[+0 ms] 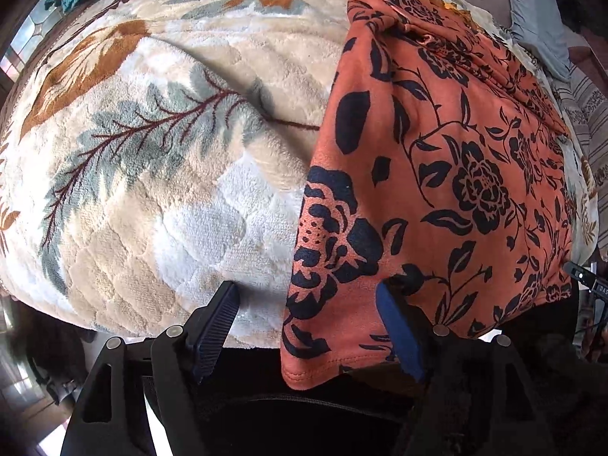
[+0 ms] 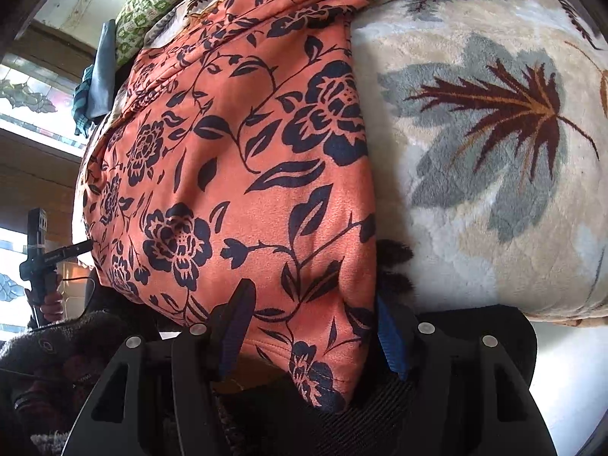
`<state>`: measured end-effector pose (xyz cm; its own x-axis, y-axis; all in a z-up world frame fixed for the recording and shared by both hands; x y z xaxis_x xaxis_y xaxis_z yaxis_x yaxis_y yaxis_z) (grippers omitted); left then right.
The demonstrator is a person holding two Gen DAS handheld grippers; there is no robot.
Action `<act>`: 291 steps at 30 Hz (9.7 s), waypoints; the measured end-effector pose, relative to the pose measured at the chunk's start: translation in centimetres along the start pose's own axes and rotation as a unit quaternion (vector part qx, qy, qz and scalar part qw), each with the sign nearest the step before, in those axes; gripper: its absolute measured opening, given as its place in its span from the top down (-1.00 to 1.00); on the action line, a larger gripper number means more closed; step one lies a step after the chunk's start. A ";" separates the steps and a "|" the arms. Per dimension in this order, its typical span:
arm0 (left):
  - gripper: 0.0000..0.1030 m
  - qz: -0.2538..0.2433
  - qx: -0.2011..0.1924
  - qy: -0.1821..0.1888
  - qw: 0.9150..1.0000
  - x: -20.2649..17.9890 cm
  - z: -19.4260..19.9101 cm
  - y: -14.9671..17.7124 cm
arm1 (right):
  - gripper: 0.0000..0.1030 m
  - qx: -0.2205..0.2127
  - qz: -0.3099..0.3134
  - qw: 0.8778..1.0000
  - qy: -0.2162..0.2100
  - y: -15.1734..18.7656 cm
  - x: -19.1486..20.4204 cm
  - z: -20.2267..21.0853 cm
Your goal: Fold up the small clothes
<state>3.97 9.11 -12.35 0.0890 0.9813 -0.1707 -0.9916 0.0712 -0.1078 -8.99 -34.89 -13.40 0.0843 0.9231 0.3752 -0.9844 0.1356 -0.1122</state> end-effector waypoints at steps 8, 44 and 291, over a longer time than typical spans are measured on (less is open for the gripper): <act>-0.23 -0.030 -0.037 -0.015 0.999 -0.8 -0.3 0.7 | 0.34 -0.012 0.019 0.999 0.024 0.2 -0.1 -0.1; 0.91 0.095 -0.143 0.267 0.948 -3.0 9.8 -9.9 | 0.89 -0.149 -0.179 0.914 -0.332 -6.7 -0.1 6.4; 0.66 0.036 -0.041 0.183 0.982 -9.6 -2.7 -34.3 | 0.44 -0.249 0.419 0.850 0.201 -19.1 31.9 -11.6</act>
<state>37.40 -3.21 -9.68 0.0613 0.8524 -0.5193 -0.9870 -0.0257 -0.1587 14.31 -3.88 -9.91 -0.4689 0.8059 -0.3616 -0.5462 -0.5863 -0.5983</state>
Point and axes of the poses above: each gripper's, at about its wrist camera, not at the fingertips, and z roughly against the way its jaws point, x to its left, y to its underside, the point moved 5 cm from there along -z, roughly the way its jaws point
